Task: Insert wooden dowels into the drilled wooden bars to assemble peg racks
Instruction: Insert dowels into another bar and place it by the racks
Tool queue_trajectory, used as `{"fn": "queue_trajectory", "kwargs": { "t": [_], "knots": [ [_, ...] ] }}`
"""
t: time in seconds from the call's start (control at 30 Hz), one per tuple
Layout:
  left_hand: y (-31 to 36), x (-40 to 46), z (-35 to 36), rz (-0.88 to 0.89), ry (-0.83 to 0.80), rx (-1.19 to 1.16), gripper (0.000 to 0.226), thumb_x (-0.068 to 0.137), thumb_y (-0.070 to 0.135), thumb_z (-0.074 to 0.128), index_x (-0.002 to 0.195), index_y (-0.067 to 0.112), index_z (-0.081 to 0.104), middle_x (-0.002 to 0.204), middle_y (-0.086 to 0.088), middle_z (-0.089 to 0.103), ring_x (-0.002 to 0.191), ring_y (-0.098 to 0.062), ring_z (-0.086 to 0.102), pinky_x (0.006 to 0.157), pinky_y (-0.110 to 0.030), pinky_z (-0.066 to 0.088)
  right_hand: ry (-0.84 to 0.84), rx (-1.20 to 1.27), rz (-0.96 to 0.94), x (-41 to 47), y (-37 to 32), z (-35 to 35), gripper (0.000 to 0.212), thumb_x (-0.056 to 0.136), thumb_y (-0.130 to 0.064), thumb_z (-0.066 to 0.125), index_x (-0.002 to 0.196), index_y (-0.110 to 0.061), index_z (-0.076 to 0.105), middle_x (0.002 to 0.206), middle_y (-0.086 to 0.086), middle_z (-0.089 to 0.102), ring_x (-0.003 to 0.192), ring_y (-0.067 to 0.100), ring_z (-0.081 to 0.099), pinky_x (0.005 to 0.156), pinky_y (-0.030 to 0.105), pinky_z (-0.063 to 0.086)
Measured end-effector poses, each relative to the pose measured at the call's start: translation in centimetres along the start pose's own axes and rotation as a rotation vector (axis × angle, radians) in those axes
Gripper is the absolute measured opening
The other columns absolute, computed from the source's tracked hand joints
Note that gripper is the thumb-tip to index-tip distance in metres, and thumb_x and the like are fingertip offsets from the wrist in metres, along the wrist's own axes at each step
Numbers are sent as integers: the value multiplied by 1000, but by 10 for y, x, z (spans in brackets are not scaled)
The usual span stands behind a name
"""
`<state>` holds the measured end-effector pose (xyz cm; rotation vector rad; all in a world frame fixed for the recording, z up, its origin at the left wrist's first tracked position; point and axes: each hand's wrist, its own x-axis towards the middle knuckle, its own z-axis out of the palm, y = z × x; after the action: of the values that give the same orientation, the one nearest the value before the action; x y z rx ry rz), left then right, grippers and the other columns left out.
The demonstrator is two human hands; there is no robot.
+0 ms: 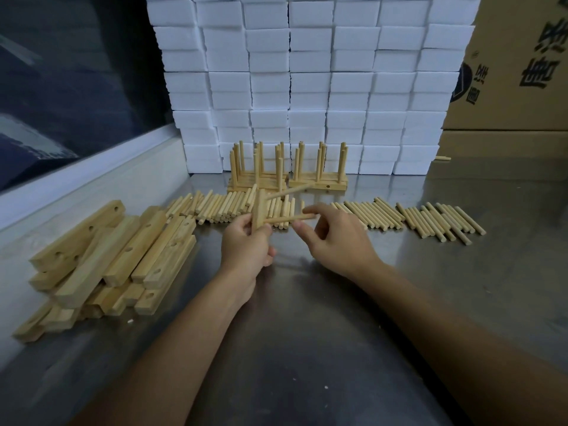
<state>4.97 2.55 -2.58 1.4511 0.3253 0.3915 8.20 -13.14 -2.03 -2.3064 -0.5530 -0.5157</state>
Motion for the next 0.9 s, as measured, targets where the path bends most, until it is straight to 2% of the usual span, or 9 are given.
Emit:
{"fn": "queue_trajectory", "kwargs": {
  "t": [0.07, 0.17, 0.27, 0.37, 0.43, 0.53, 0.67, 0.8, 0.9],
  "knots": [
    [0, 4, -3, -23, 114, -8, 15, 97, 7, 53, 106, 16, 59, 79, -4, 62, 47, -11, 51, 41, -22, 39, -35, -28, 54, 1, 4, -1, 43, 93, -54, 56, 122, -23, 62, 72, -11, 60, 69, 5, 57, 67, 32, 52],
    [3, 8, -7, -84, 123, -131, 15, 97, 3, 48, 108, 6, 58, 80, -7, 57, 50, -13, 49, 40, -22, 39, -137, -154, 28, 1, 5, 4, 54, 97, -59, 44, 138, -25, 52, 115, -2, 59, 106, 15, 56, 93, 39, 47],
    [5, 7, -7, -98, 94, -161, 11, 97, 3, 50, 104, 5, 59, 82, -7, 56, 50, -14, 49, 41, -22, 40, -270, -343, 9, 1, 1, 15, 65, 96, -69, 21, 151, -34, 32, 151, 2, 37, 140, 24, 30, 108, 49, 23],
    [5, 5, -6, -98, 94, -170, 10, 97, 3, 52, 102, 5, 60, 80, -7, 56, 50, -14, 50, 41, -23, 40, -353, -426, 44, 2, 0, 22, 72, 93, -73, 9, 153, -35, 25, 161, 1, 23, 148, 22, 13, 110, 53, 10],
    [6, 4, -5, -95, 94, -170, 9, 97, 3, 52, 99, 7, 60, 80, -7, 57, 50, -15, 50, 41, -23, 40, -367, -446, 65, 2, -1, 21, 76, 91, -74, 4, 149, -35, 33, 159, 0, 27, 147, 22, 15, 109, 55, 9],
    [6, 4, -5, -83, 90, -169, 9, 96, 4, 53, 95, 10, 59, 81, -8, 57, 50, -14, 51, 40, -22, 41, -353, -488, 59, 0, -4, 18, 79, 89, -74, 1, 134, -32, 50, 150, -2, 40, 141, 24, 29, 106, 56, 15],
    [4, 6, -6, -89, 89, -193, 10, 96, 4, 53, 104, 8, 59, 83, -8, 57, 50, -14, 51, 42, -24, 41, -240, -594, 61, -1, -11, 15, 70, 94, -71, 15, 103, -24, 65, 120, 0, 61, 117, 26, 50, 100, 52, 28],
    [6, 6, -6, -103, 84, -206, 12, 97, 5, 53, 106, 8, 59, 85, -9, 58, 49, -14, 51, 41, -24, 41, -76, -625, 143, 1, -11, 10, 41, 95, -54, 43, 83, -21, 64, 84, -1, 62, 92, 24, 58, 95, 45, 34],
    [7, 5, -6, -93, 92, -179, 11, 100, 11, 50, 105, 15, 59, 90, -7, 61, 46, -13, 53, 37, -22, 39, -20, -585, 208, 3, -6, 9, 28, 92, -44, 51, 79, -20, 58, 77, -2, 58, 81, 23, 57, 91, 44, 39]
  ]
}}
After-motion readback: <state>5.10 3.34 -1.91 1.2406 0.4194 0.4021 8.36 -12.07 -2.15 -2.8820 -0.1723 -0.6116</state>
